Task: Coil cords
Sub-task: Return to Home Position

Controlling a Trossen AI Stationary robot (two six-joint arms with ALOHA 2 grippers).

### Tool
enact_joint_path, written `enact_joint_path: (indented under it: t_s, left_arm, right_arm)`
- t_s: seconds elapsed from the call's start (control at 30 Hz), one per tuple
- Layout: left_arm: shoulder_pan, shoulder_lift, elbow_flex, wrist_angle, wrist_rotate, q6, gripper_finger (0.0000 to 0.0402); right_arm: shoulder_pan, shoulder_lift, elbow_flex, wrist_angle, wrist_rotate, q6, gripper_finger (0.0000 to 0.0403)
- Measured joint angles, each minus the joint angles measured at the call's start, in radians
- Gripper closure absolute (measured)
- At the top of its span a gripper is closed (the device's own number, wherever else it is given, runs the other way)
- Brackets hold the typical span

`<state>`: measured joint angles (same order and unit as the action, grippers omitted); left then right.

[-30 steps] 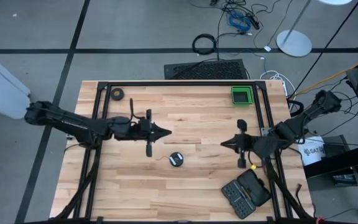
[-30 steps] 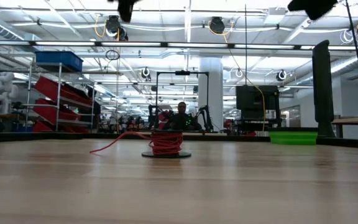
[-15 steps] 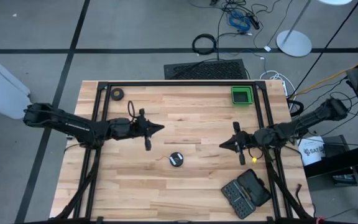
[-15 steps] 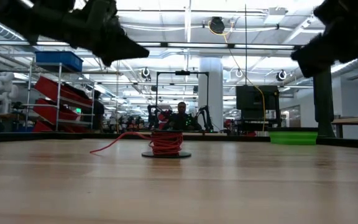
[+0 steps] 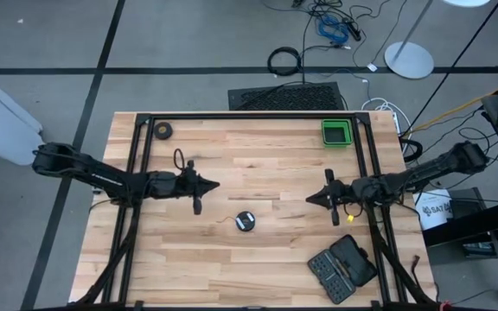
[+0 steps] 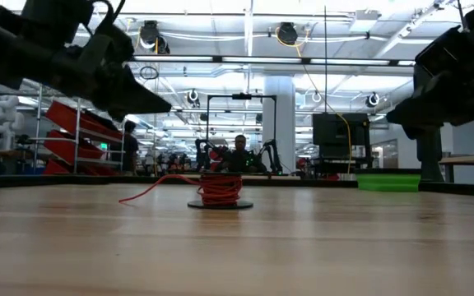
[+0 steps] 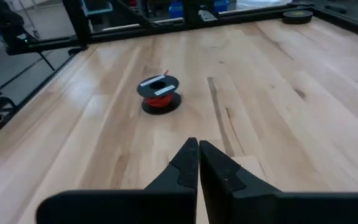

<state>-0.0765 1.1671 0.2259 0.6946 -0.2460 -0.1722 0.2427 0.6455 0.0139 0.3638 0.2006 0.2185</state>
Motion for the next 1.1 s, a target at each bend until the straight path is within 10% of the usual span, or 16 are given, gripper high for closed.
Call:
enact_joint_path:
  t_s: [0.47, 1.1]
  left_arm:
    - [-0.032, -0.170, -0.219, 0.208, -0.029, -0.033, 0.0401]
    - [-0.068, -0.507, -0.218, 0.006, -0.019, 0.103, 0.0401]
  right_arm:
    - [-0.001, -0.075, 0.000, -0.047, -0.018, -0.020, 0.0403]
    - [-0.001, -0.098, 0.001, -0.041, -0.014, -0.017, 0.0403]
